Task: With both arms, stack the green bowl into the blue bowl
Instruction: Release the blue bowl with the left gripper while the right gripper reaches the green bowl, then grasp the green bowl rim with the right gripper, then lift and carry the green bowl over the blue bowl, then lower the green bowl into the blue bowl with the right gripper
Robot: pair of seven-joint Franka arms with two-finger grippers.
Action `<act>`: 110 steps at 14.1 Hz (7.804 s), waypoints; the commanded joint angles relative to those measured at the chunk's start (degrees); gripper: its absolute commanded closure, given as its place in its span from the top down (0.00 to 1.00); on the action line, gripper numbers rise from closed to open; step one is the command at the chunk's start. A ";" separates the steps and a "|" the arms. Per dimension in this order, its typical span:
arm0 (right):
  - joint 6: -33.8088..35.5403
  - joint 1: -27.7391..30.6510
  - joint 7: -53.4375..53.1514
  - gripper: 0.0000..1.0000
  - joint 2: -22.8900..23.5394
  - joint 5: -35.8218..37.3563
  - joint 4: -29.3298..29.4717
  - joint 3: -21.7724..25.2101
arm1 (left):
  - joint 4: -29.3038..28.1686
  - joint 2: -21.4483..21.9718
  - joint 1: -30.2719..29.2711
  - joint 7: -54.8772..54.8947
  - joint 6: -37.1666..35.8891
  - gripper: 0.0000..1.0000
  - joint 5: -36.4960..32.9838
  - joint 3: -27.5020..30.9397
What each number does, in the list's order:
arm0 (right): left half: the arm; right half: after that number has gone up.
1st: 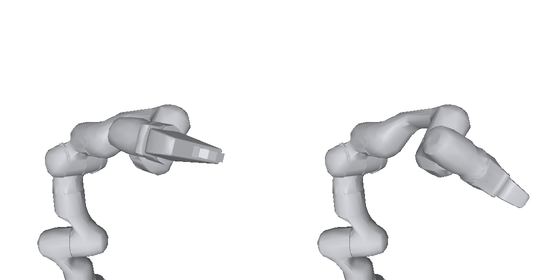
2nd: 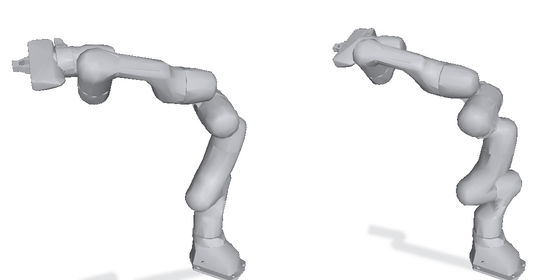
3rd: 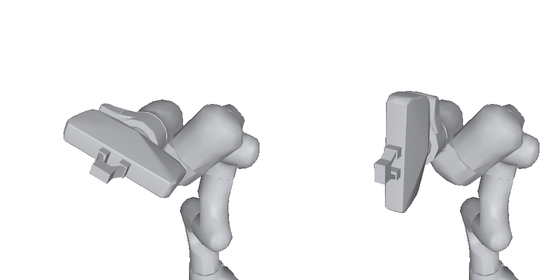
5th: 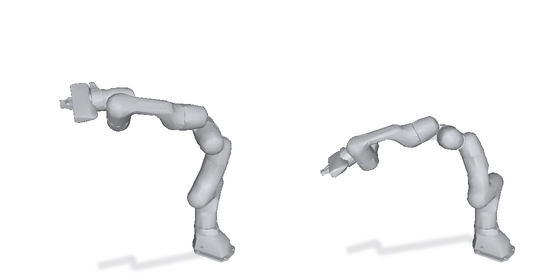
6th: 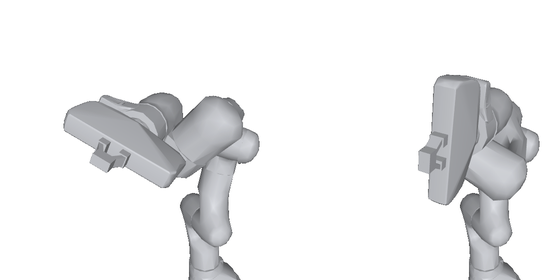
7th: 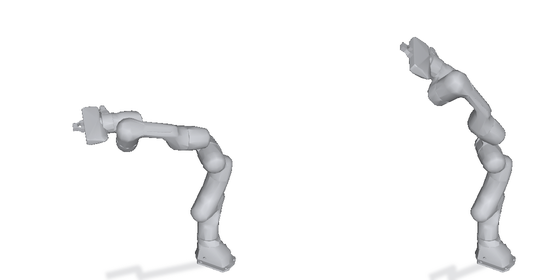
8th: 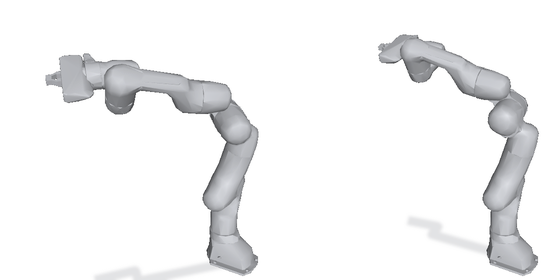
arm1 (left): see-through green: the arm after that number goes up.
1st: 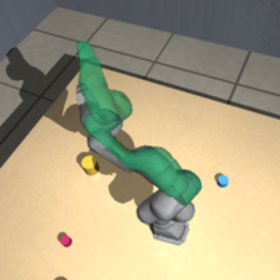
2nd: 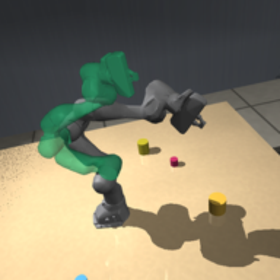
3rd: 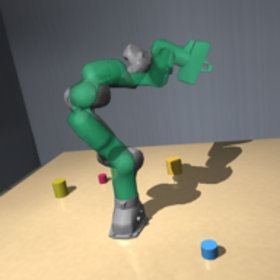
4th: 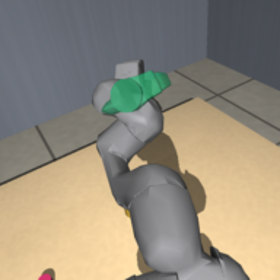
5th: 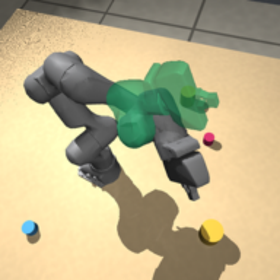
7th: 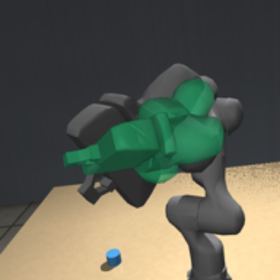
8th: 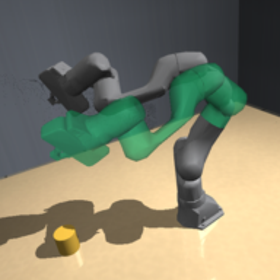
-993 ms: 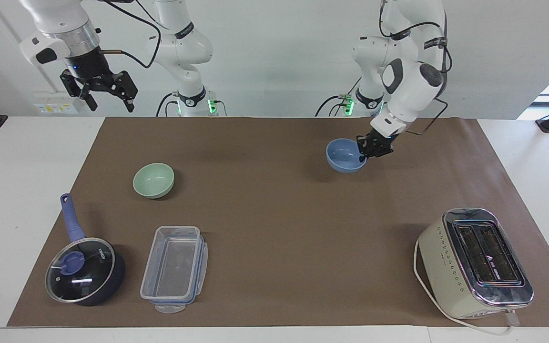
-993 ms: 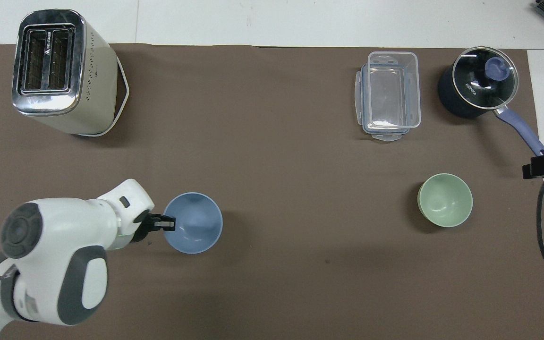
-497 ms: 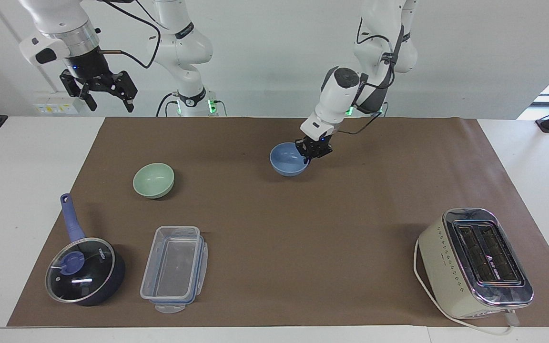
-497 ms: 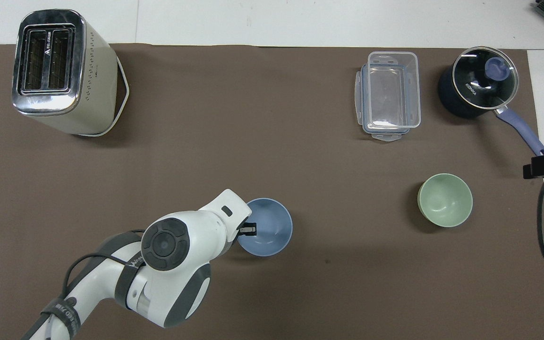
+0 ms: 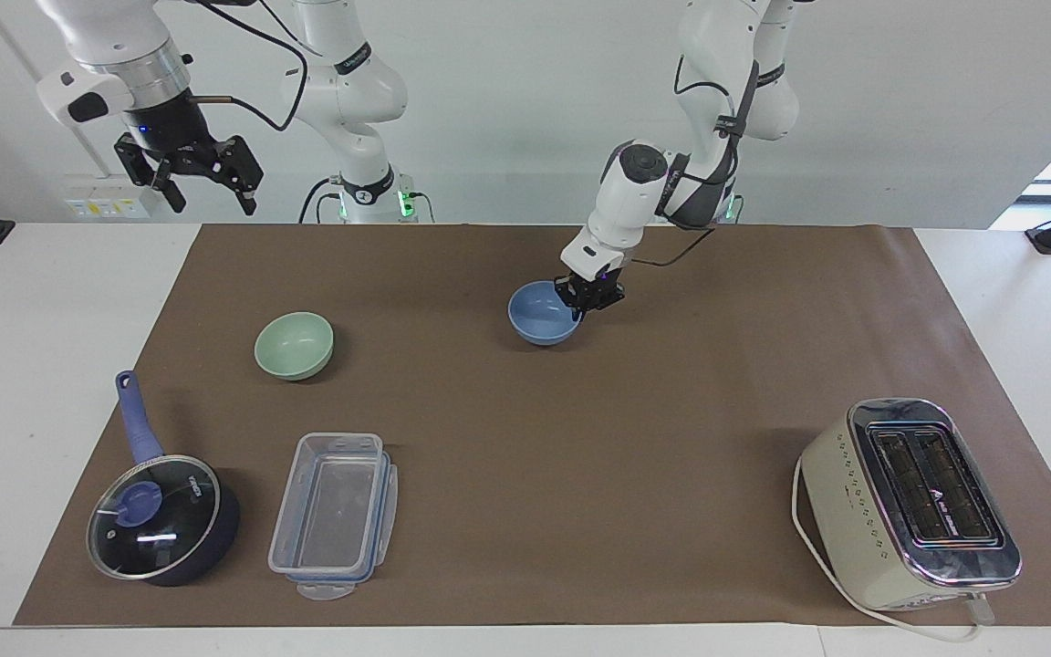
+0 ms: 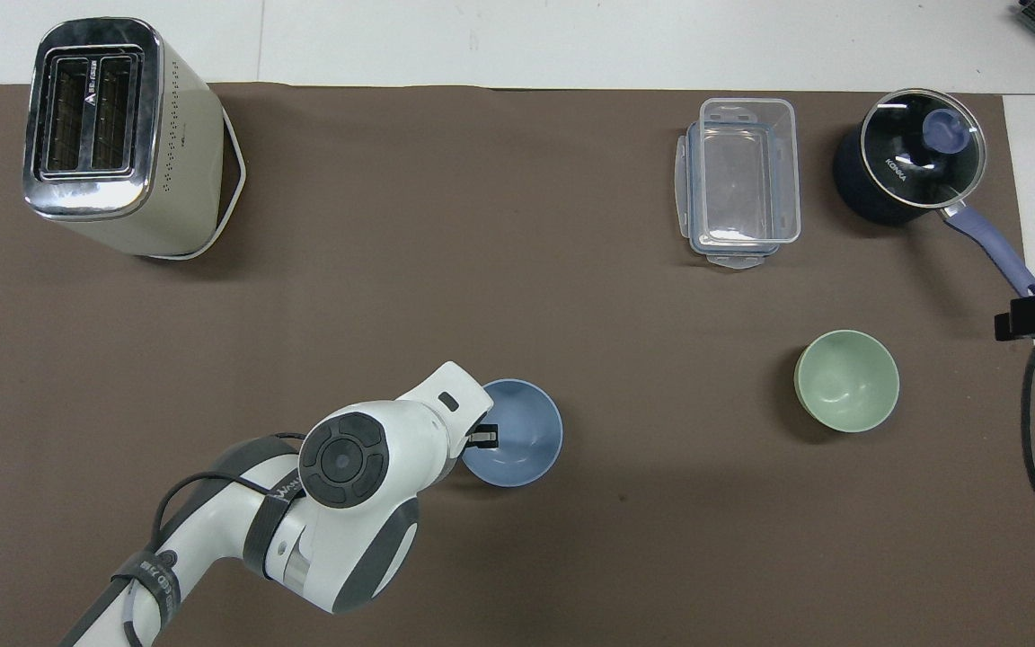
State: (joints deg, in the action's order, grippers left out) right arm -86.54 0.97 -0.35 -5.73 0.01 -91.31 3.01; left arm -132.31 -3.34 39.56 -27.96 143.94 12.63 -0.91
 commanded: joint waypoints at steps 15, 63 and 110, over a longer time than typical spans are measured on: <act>-1.52 0.61 2.37 1.00 -1.30 0.43 -4.82 -0.02 | 2.40 8.78 -6.94 7.03 -12.00 1.00 -7.16 1.44; -28.25 1.51 13.55 0.00 -2.45 -6.33 -30.33 -0.98 | 45.30 3.43 -33.15 34.29 -57.99 1.00 -12.63 1.53; -48.98 -37.09 -27.16 0.00 10.30 -11.43 -34.90 -1.86 | 45.21 3.52 -34.64 34.73 -57.99 1.00 -12.19 1.53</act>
State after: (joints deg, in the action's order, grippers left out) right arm -133.98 -36.11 -28.02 4.47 -10.10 -125.54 1.30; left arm -87.06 -0.50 5.65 6.71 86.66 1.03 1.12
